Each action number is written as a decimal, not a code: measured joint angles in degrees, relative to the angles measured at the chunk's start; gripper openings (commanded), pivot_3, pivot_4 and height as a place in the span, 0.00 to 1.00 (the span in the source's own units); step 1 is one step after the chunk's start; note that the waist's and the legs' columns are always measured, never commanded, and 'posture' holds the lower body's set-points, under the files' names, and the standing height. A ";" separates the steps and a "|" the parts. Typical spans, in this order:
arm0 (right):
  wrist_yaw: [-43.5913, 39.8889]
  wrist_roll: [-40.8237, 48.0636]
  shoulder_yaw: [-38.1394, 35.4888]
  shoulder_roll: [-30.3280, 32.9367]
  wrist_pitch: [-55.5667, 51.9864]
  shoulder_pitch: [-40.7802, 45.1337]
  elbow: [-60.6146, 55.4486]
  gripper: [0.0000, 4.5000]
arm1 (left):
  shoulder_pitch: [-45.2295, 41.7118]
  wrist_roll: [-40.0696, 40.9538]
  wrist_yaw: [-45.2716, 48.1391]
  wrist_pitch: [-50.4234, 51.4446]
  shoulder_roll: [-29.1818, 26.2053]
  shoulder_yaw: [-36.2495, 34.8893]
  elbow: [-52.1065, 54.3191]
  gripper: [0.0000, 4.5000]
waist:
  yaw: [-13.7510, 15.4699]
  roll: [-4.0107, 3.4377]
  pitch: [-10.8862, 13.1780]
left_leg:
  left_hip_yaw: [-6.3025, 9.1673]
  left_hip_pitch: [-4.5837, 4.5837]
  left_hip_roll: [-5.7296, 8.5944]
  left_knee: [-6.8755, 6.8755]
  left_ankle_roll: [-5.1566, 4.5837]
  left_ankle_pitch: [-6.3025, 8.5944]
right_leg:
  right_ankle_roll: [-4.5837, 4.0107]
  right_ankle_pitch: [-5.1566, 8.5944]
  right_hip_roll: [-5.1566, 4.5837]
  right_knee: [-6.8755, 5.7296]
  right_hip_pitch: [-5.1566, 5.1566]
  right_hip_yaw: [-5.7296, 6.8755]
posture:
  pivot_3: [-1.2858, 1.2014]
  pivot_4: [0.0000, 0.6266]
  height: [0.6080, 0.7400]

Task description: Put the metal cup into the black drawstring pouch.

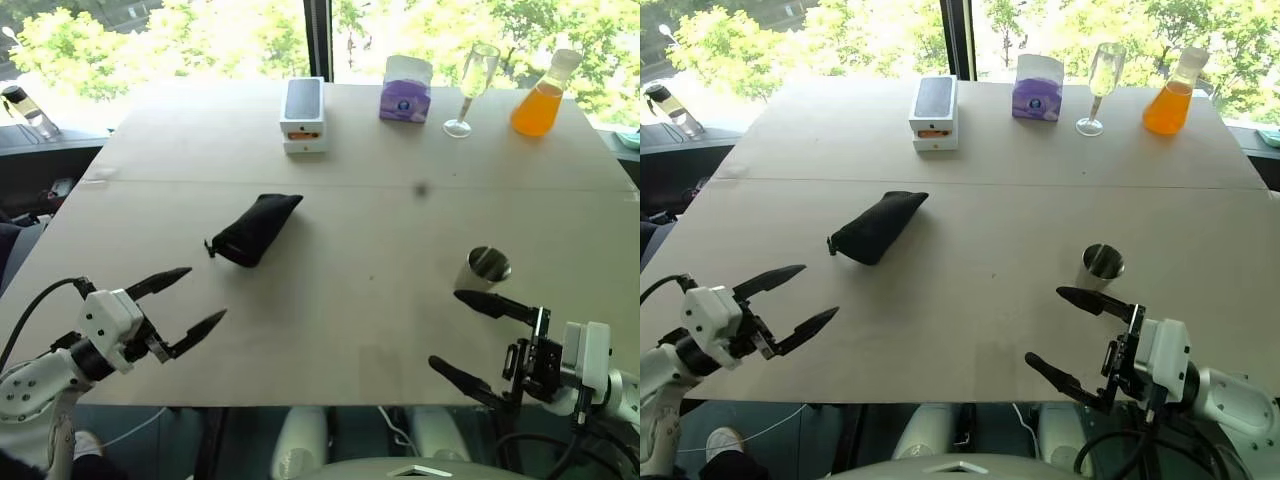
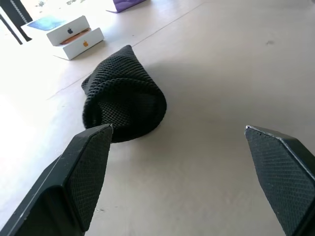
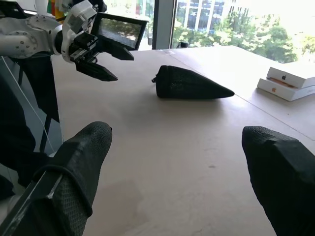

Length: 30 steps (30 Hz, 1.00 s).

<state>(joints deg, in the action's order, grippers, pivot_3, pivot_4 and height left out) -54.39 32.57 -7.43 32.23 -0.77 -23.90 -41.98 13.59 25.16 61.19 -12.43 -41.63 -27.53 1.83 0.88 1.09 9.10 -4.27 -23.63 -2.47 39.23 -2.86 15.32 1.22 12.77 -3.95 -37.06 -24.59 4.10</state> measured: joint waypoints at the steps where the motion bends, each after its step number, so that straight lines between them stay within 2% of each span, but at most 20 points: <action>1: 0.36 0.20 0.48 -0.11 -0.15 0.67 -0.03 1.00 | -1.53 -0.56 -0.09 -0.83 -0.76 -0.03 -1.45 0.99 | 0.00 0.02 -0.01 | 0.00 0.00 0.00 0.00 0.00 0.00 | 0.00 0.00 0.01 -0.01 0.00 0.01 | 0.52 0.24 0.98; 6: 1.52 0.24 2.41 -0.79 -0.16 2.19 -0.21 1.00 | -10.72 -7.22 -1.76 -9.37 -4.89 0.41 -10.29 0.99 | 0.18 0.12 -0.07 | 0.00 -0.01 0.04 0.01 0.00 0.00 | 0.02 -0.15 0.00 -0.01 0.02 0.05 | 0.52 0.24 0.98; 11: 2.49 -1.04 3.97 -1.49 0.61 3.20 -0.19 1.00 | -18.54 -16.84 -5.48 -19.79 -7.86 4.32 -17.50 0.99 | 0.04 0.15 -0.09 | -0.02 -0.01 0.08 0.01 -0.01 0.00 | 0.03 -0.26 0.00 -0.01 0.03 0.04 | 0.52 0.24 0.98; 23: 3.78 -5.13 5.94 -2.53 4.16 1.58 0.34 1.00 | -24.12 -36.00 -21.51 -34.80 -10.12 12.19 -22.96 0.99 | -0.01 0.15 -0.09 | -0.05 0.00 0.06 0.01 0.00 0.00 | 0.05 -0.28 0.00 -0.06 0.02 0.04 | 0.52 0.24 0.98; 30: 4.85 -5.77 6.52 -2.77 5.13 0.60 0.34 1.00 | -24.73 -42.79 -30.86 -36.75 -10.15 14.64 -25.58 0.99 | 0.00 0.15 -0.09 | -0.06 0.00 0.07 0.01 -0.01 0.00 | 0.06 -0.29 -0.01 -0.08 0.02 0.04 | 0.52 0.24 0.98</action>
<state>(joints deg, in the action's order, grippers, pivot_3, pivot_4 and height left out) -49.54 26.80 -0.91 29.46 4.37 -23.30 -41.64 -11.14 -17.63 30.34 -49.18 -51.79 -12.89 -23.75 0.88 1.24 9.01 -4.32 -23.63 -2.40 39.24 -2.87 15.32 1.28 12.49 -3.96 -37.13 -24.57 4.14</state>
